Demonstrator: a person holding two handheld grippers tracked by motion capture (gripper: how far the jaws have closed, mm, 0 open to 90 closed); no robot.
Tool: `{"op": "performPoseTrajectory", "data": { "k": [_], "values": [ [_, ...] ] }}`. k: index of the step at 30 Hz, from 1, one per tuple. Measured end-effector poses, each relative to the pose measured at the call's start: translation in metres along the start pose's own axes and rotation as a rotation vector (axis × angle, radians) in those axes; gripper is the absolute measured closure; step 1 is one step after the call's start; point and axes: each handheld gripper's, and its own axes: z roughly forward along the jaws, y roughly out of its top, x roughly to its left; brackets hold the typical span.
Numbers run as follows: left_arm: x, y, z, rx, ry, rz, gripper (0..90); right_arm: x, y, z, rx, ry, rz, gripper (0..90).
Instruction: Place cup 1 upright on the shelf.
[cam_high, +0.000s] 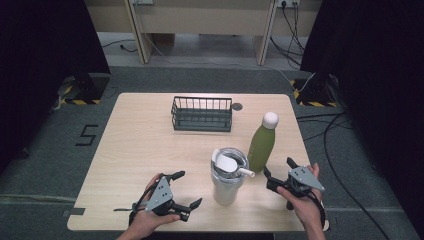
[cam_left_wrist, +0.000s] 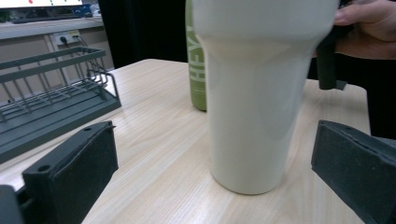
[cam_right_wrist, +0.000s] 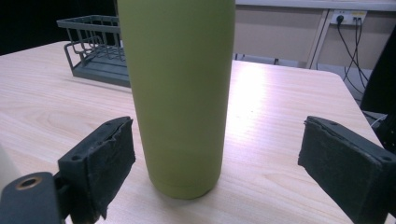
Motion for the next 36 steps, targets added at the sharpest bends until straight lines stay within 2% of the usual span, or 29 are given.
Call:
{"op": "performPoseTrajectory", "data": {
  "k": [6,8,11,17,36],
  "values": [
    [-0.009,0.003,0.008,-0.002,-0.037,-0.034,0.0,0.002,0.006,-0.001,-0.005,0.002,-0.005,10.9],
    [-0.011,0.005,0.014,0.0,-0.05,-0.018,0.0,0.001,0.007,-0.001,0.01,-0.003,-0.007,11.3],
    [-0.01,0.006,0.017,-0.001,-0.059,-0.024,0.0,-0.001,0.006,-0.002,0.019,-0.006,-0.002,11.4],
    [-0.009,0.01,0.024,-0.012,-0.064,-0.029,0.0,-0.003,0.006,-0.004,0.014,-0.018,0.002,12.0],
    [-0.018,0.012,0.053,0.013,-0.111,-0.002,0.0,-0.006,0.005,-0.003,0.026,-0.046,0.011,13.3]
  ]
}}
